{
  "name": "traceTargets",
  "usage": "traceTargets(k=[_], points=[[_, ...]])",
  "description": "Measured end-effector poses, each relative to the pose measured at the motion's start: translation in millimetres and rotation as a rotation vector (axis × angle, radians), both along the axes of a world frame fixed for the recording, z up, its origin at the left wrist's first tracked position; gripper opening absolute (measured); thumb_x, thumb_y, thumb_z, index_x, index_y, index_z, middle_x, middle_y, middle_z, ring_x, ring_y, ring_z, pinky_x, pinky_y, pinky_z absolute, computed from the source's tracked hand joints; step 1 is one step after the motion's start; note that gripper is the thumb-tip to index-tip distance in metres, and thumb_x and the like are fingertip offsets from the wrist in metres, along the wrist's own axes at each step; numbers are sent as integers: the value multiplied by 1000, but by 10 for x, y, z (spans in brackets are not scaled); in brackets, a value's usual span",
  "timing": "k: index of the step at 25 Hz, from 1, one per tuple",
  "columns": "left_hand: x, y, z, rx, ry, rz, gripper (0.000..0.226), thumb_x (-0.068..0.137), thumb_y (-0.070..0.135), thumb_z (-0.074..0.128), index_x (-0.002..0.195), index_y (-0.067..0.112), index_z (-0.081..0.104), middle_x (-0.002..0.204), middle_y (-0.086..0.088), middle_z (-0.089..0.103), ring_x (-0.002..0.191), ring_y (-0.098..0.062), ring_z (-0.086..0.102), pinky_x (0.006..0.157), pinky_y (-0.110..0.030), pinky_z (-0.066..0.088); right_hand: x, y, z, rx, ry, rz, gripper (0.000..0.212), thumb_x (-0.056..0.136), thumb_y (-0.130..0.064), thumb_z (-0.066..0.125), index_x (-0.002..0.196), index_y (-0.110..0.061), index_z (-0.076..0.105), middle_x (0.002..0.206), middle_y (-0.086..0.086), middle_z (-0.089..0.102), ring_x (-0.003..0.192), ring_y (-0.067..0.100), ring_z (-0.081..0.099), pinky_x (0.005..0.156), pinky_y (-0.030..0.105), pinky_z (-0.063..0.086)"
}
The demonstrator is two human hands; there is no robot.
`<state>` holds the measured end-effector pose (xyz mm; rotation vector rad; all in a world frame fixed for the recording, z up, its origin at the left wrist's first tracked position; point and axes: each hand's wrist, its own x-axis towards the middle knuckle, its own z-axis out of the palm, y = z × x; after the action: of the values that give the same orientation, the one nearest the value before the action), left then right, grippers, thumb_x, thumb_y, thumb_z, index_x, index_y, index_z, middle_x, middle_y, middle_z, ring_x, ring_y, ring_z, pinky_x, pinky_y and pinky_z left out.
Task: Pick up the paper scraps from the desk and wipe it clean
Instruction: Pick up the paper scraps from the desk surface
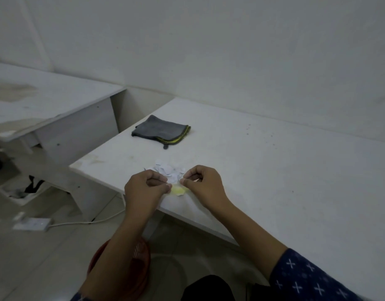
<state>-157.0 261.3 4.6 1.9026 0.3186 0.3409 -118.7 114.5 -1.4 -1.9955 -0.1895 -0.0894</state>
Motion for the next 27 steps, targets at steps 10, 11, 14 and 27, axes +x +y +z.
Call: traceTargets(k=[10,11,14,27], points=[[165,-73,-87,393,31,-30,23,67,16,79,67,19,56,67,4,59,63,-6,52,52,-21,33,-1,57,-47,-407,-60,-55,31,82,-24,66,101,-24,41,78,-8,54,71,10,53,54,19,34],[171,-54,-95,376,26,-33,25,67,15,80,67,19,55,67,3,58,63,-7,52,53,-21,35,12,43,-51,-414,-66,-43,34,82,-24,66,104,-24,40,83,-7,53,73,10,52,54,18,33],[148,-57,-106,351,-24,-24,26,68,10,76,67,20,52,70,1,56,65,-8,50,56,-20,37,35,-11,-92,-342,-91,-41,22,86,-18,59,103,-22,45,92,-5,52,75,9,49,56,17,33],[-206,-2108,-198,704,-275,-564,44,96,37,42,137,21,38,146,-2,38,133,-18,35,107,-27,27,-507,-1982,42,-917,-76,-259,45,100,-26,32,142,-11,29,147,8,35,135,24,32,109,39,25]])
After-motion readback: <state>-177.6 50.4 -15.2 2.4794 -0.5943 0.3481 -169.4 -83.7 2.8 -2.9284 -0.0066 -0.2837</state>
